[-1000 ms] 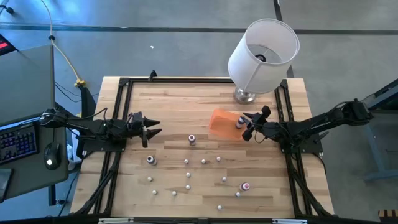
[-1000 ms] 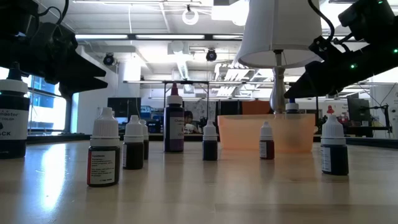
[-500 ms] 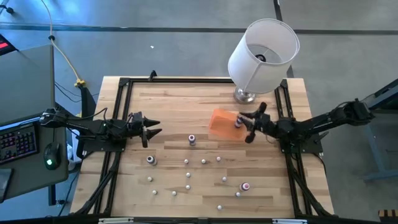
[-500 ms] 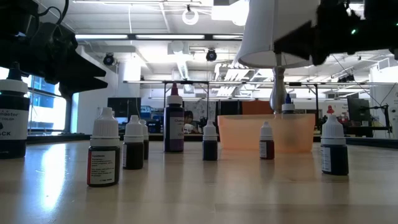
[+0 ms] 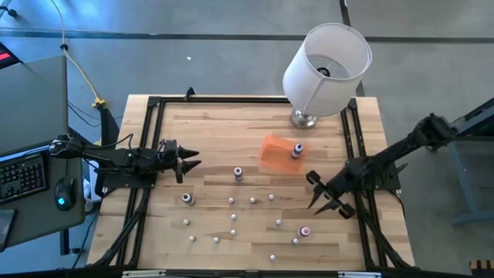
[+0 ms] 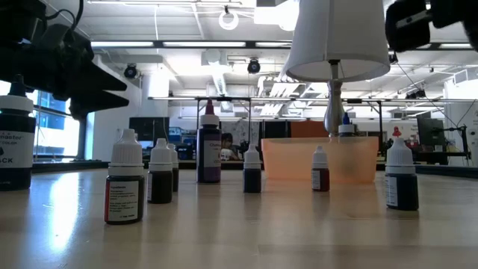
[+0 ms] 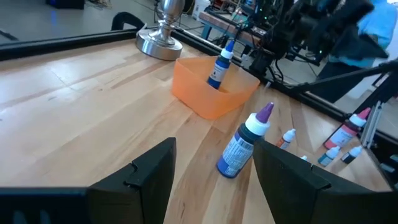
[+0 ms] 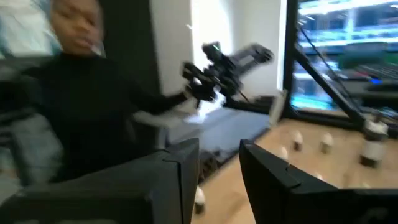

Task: Pick & Place food coloring
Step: Put the large pink food coloring bottle into the orange container

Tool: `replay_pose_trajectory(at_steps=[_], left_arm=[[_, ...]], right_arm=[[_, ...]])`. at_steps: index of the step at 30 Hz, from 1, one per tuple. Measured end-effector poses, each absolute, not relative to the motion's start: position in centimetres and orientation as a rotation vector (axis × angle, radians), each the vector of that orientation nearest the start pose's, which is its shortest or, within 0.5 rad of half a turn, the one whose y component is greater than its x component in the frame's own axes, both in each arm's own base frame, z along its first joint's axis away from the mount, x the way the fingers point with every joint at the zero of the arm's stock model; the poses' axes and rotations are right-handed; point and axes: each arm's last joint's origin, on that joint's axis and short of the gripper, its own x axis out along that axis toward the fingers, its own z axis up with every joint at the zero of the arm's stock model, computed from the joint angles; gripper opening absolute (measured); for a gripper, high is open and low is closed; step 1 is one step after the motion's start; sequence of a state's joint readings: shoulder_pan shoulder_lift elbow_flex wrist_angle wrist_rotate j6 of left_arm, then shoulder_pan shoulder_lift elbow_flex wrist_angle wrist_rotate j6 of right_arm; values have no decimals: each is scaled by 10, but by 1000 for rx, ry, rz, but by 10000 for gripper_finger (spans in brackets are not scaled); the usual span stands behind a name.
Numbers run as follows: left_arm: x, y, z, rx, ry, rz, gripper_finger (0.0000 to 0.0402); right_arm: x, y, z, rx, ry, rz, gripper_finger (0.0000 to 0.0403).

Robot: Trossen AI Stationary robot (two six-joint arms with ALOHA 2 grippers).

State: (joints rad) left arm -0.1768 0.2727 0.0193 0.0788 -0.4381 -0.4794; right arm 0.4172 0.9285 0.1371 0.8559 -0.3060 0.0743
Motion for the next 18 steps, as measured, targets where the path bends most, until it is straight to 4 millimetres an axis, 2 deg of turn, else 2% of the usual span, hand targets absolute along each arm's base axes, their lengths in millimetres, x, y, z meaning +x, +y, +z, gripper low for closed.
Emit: replay_pose_trajectory(at_steps=[3,7,13,18], left_arm=[[111,-7,155,-430,100,295,214],[111,-7,155,-430,100,295,214],[111,-7,155,-435,99,295,214],[111,-7,155,-449,97,296,214]], right_arm=[[153,88,182,64,2,664,108],[155,106,177,62,32,667,108],[174,137,175,30,108,715,108],[186,150,163,6,187,734,108]])
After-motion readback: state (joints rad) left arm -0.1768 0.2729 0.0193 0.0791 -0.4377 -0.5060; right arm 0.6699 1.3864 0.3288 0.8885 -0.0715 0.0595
